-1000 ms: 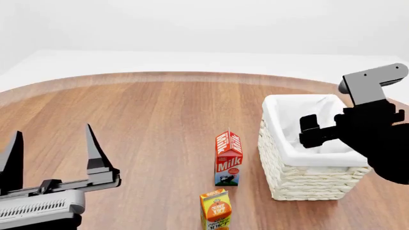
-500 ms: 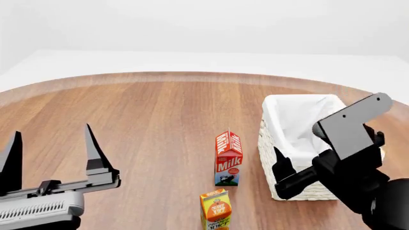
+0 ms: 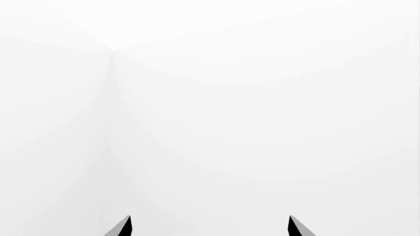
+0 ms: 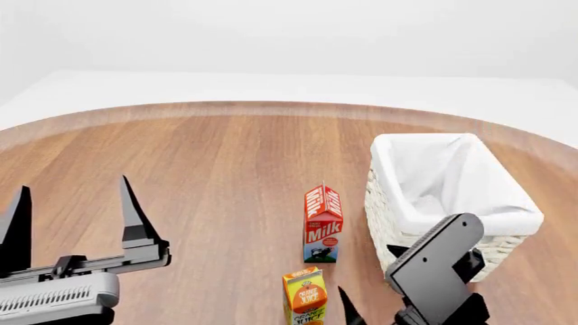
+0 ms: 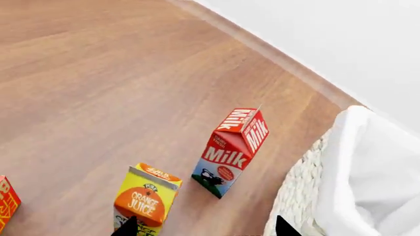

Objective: Pick up the cream cheese box and the butter, and put them in the basket.

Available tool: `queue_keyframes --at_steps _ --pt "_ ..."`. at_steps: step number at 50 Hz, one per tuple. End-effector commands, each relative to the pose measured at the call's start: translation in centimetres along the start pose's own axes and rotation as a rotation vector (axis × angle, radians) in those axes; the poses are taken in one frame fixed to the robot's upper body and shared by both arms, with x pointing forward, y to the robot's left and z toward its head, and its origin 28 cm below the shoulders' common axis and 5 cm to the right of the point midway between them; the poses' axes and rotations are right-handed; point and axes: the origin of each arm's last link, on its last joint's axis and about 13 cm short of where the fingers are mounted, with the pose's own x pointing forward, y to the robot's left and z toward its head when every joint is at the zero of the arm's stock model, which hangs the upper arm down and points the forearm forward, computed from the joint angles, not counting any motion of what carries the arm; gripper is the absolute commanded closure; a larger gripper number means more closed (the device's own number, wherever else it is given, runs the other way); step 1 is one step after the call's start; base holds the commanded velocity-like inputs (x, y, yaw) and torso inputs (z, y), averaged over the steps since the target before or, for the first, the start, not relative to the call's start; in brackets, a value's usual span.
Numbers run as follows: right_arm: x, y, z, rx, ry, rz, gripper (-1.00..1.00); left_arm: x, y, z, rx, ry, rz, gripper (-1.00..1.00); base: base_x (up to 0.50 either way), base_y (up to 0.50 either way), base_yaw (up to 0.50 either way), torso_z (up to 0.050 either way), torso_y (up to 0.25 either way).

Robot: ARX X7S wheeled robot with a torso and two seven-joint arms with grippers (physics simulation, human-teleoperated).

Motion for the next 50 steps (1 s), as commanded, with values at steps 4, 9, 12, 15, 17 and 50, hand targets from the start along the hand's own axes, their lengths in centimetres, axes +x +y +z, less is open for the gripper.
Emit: queue_keyframes --at_steps 4,9,12,15,17,50 --pt "-0.6 2.7 -0.5 -0.017 -0.034 0.124 -1.0 0.1 0.1 -0.1 0.009 -0.001 0.006 -1.0 0.0 0.0 0.0 0.0 0.0" --pt "-0.9 3.1 -0.5 -0.025 -0.042 0.143 -1.0 0.1 0.1 -0.1 0.009 0.001 0.004 -1.0 0.0 0.0 0.0 0.0 0.0" --pt "-0.9 3.2 -0.4 -0.026 -0.048 0.151 -1.0 0.1 0.0 -0.2 0.008 0.002 0.002 -1.0 0.0 0.0 0.0 0.0 0.0" --pt "-0.9 3.5 -0.3 -0.027 -0.053 0.167 -1.0 0.1 0.1 -0.2 0.008 0.003 0.003 -1.0 0.0 0.0 0.0 0.0 0.0" --pt "-0.9 3.6 -0.2 -0.029 -0.055 0.173 -1.0 0.1 0.1 -0.2 0.008 0.003 0.003 -1.0 0.0 0.0 0.0 0.0 0.0" --pt "1.2 7.7 -1.7 0.168 0.001 0.292 -1.0 0.1 0.1 -0.2 0.008 -0.001 0.004 -1.0 0.0 0.0 0.0 0.0 0.0"
